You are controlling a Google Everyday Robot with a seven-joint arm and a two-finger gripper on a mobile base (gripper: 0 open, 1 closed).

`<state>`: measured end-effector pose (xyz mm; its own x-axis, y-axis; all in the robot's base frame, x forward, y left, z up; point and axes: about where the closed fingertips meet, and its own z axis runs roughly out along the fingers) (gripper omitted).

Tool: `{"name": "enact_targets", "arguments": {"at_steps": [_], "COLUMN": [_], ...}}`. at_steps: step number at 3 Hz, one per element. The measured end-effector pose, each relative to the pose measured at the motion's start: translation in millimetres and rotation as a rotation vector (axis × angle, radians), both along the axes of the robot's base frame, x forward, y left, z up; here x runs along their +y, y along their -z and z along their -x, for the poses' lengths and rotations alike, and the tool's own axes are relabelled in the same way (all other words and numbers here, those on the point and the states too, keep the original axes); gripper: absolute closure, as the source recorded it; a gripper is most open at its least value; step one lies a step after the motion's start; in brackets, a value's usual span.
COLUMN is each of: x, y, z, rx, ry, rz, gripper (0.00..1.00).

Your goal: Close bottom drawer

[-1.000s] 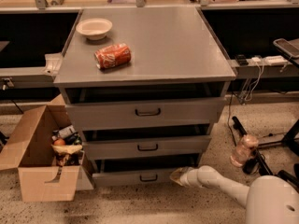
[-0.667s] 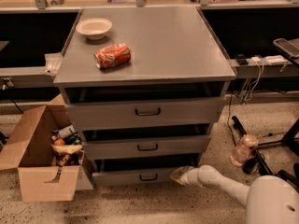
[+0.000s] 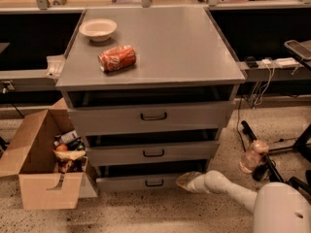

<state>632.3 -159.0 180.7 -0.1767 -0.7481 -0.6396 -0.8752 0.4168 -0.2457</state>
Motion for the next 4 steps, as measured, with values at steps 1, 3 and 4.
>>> {"name": "enact_targets", "arguments": {"at_steps": [1,3,4], "x": [-1,1,1], "y": [1,10,13], "z": [-2,-6,-12], "rx": [-0.005,-0.004,-0.006], "ry": [0.006,0.021,0.04], "rz": [0.004,0.008,0.008], "gripper": [1.0,1.0,1.0]}}
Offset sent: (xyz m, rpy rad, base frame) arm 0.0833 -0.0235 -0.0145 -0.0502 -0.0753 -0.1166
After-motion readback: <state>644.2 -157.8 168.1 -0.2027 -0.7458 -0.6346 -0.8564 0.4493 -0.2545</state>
